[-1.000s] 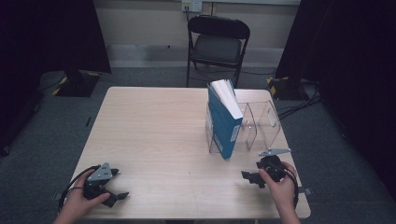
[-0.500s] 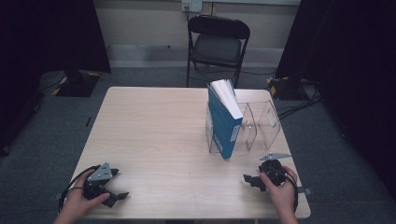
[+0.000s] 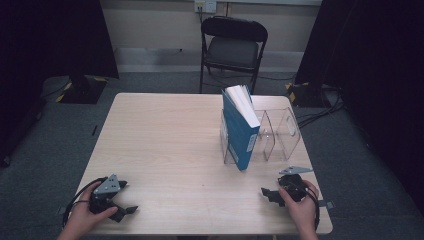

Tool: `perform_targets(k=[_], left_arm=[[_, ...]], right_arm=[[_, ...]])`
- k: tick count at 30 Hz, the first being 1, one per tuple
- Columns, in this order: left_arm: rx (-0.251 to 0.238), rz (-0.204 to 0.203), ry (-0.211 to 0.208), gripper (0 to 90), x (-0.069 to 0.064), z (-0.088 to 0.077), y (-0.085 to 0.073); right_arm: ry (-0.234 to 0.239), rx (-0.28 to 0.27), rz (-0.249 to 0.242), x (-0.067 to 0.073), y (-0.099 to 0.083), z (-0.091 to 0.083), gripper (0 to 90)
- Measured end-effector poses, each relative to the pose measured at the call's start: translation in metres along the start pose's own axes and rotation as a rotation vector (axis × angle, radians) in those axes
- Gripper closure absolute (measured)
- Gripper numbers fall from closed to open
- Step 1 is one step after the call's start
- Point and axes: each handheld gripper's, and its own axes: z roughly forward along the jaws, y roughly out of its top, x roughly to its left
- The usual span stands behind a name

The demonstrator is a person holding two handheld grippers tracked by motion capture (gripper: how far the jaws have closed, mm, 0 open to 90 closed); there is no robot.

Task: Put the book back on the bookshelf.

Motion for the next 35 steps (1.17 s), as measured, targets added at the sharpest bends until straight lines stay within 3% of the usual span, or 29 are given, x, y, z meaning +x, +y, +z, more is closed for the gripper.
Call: perform_targets(k=[11,19,35], left_arm=[[0.0,0.0,-0.001,0.1,0.0,0.0,0.0],[0.0,-0.001,0.0,0.1,0.0,0.0,0.0],[0.001,0.001,0.003,0.0,0.0,0.0,0.0]], right_arm=[[-0.056,-0.054,-0.087,0.006,-0.007,0.004,16.2],[-0.066,-0.136,-0.076,0.006,-0.015,0.007,15.1],[-0.069,-0.136,-0.078,0.006,-0.015,0.008,14.9]])
